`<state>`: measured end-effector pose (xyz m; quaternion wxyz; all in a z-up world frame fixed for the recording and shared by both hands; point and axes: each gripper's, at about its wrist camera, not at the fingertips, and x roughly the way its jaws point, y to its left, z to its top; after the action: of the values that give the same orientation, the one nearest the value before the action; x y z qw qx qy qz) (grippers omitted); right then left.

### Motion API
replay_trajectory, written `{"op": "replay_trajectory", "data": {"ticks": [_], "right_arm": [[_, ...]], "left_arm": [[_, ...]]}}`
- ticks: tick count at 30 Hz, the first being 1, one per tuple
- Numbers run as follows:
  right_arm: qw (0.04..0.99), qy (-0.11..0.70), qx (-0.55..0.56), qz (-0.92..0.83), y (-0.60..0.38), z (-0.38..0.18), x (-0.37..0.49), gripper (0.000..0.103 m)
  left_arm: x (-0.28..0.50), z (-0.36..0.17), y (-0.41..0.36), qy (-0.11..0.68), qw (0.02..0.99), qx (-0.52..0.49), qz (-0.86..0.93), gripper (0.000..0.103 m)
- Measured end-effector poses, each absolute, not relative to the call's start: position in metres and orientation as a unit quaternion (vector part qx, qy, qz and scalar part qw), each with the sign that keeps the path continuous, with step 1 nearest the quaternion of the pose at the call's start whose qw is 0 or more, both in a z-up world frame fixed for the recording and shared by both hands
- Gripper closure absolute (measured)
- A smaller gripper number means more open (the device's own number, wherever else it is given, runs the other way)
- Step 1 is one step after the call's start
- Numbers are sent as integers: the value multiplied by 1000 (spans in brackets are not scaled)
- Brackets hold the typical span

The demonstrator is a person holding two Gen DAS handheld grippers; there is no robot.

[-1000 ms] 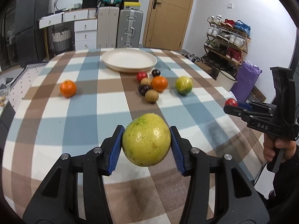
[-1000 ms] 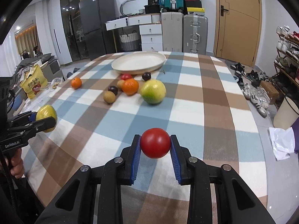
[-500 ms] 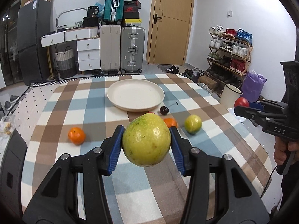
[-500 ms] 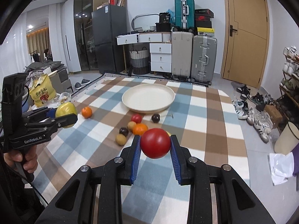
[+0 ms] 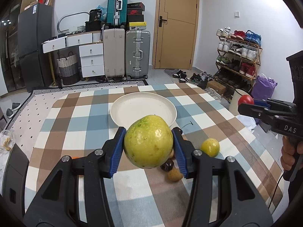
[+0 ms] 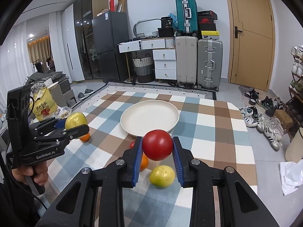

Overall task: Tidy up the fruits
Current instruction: 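Carry the yellow fruit and red tomato onto the white plate and open both tools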

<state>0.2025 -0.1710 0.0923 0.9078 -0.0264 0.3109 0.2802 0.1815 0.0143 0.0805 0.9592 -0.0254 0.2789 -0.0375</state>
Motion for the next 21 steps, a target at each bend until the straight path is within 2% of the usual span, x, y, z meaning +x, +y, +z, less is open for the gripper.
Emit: {"op": "replay_trajectory", "data": {"ticks": [9,21], "right_arm": [[906,310,-11,287,-159,85,244,72],[895,339,6,289,-134,45,298,72]], "left_arm": [[231,75,23,276,960,-26,-32,57],[295,29,35,300,953,-34,-32,57]]}}
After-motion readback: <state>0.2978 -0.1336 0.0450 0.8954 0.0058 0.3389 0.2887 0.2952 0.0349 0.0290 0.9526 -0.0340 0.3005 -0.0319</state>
